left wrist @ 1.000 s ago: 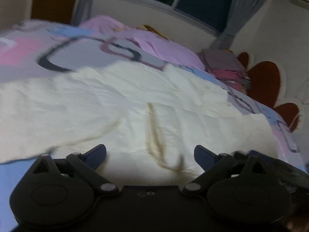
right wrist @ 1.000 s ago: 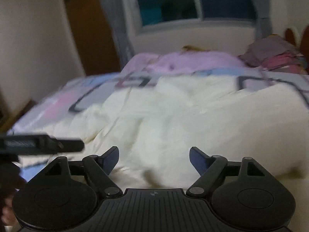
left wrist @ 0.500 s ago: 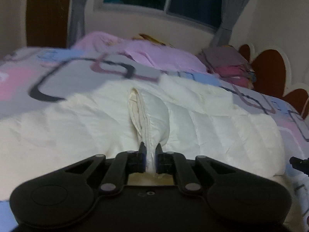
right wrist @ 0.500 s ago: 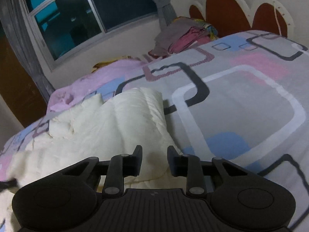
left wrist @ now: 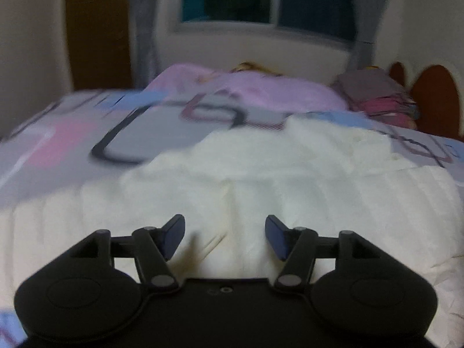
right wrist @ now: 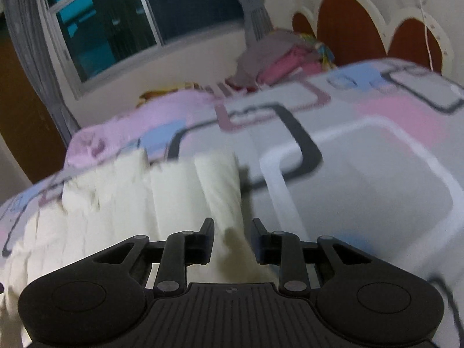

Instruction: Fold large clothes

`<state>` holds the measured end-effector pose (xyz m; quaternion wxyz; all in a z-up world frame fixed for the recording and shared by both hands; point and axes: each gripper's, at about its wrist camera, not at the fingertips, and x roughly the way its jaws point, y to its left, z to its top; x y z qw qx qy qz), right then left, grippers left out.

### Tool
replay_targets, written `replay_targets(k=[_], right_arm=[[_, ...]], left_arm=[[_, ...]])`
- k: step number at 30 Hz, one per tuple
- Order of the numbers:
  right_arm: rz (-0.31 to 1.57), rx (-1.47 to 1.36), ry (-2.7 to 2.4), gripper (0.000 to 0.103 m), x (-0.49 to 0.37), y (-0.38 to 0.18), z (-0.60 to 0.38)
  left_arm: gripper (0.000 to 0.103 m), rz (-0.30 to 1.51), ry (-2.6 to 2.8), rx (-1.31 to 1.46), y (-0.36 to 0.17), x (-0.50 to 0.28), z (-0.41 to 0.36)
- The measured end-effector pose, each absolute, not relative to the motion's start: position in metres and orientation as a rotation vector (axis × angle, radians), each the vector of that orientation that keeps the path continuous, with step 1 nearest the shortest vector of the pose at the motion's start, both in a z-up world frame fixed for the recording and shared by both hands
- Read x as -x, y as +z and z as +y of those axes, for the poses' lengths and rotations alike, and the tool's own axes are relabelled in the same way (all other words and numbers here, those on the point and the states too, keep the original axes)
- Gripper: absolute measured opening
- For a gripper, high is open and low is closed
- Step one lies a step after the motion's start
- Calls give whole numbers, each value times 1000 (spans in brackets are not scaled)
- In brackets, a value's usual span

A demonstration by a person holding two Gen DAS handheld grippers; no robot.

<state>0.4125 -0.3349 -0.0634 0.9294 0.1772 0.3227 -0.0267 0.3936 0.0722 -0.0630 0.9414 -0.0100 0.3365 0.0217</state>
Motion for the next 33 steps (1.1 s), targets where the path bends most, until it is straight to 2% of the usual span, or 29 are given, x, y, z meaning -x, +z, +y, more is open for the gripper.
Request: replay_targets(k=[4, 7, 9, 15, 18, 20, 21, 22, 23, 24, 27, 32, 33], right_arm=[[670, -319, -39, 29, -460, -66, -325], [728, -289, -34, 29, -487, -80, -318], [790, -251, -56, 29, -499, -100, -317], [811, -244, -55, 29, -495, -118, -325], [770, -273, -57, 29, -475, -102, -330], [747, -291, -50, 33, -455, -94, -331], [737, -298, -53, 52, -445, -91, -330], [719, -307, -57, 63, -436, -90, -329], [711, -316, -49, 68, -430, -91, -327], [727, -324, -39, 68, -427, -96, -324], [789, -288, -78, 66, -430, -111, -312], [808, -276, -103, 66, -434, -115, -306], [802, -273, -109, 67, -431, -110, -306]], left_arm=[[57, 696, -54, -33, -69, -431, 41], [57, 751, -76, -74, -97, -456, 27], [61, 778, -82, -92, -117, -468, 26], [65, 749, -102, -107, -118, -458, 34], [80, 689, -41, -107, -101, -435, 45], [76, 679, -4, -86, -95, -419, 58], [72, 695, 12, -73, -96, -414, 66], [67, 720, 12, -60, -98, -414, 71], [64, 750, 9, -44, -101, -415, 75], [59, 767, 6, -31, -104, -418, 78], [20, 776, -59, 13, -105, -432, 75], [19, 779, -61, 9, -113, -446, 71], [26, 784, -59, 6, -110, -443, 72]])
